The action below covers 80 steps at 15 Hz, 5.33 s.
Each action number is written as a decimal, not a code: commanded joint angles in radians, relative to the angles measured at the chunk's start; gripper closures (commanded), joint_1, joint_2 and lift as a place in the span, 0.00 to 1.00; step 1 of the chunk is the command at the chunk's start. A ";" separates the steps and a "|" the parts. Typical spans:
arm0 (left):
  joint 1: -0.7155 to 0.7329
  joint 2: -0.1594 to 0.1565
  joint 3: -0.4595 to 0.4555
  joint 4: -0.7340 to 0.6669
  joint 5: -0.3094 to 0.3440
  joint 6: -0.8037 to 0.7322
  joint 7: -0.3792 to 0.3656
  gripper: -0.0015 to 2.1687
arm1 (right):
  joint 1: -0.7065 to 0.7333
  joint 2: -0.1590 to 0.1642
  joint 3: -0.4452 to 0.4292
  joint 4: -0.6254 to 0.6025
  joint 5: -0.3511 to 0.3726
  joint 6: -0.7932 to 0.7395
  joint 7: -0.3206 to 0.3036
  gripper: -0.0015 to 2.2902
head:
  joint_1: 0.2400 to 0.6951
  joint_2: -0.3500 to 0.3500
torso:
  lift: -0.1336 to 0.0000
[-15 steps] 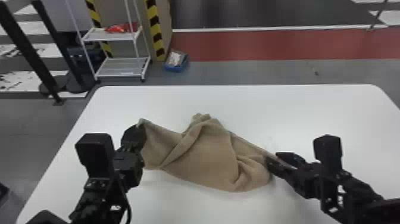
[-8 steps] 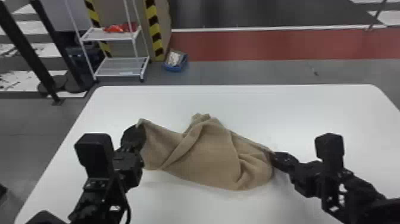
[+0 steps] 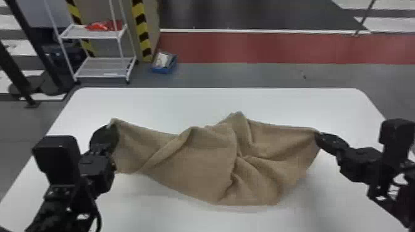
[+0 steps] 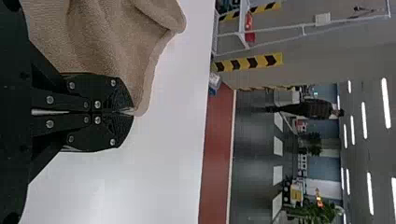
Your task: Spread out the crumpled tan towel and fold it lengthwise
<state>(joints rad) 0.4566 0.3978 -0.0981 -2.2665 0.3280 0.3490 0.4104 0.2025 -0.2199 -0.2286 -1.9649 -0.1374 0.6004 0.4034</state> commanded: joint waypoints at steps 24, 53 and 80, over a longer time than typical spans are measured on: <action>0.054 -0.030 0.009 0.113 -0.205 -0.055 0.004 0.02 | 0.121 0.013 -0.238 0.066 -0.126 -0.159 0.025 0.62 | 1.00 0.25 | 0.07; 0.155 -0.011 -0.072 0.208 -0.118 -0.071 -0.234 0.22 | 0.136 0.024 -0.238 0.055 -0.143 -0.172 0.035 0.62 | 1.00 0.10 | 0.07; -0.486 -0.197 -0.276 0.575 -0.195 -0.175 -0.070 0.00 | 0.206 0.037 -0.354 0.018 -0.192 -0.193 0.040 0.62 | 1.00 0.00 | 0.07</action>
<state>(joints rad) -0.0456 0.1941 -0.3843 -1.6936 0.1398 0.1707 0.3407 0.4118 -0.1810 -0.5841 -1.9501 -0.3298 0.4101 0.4433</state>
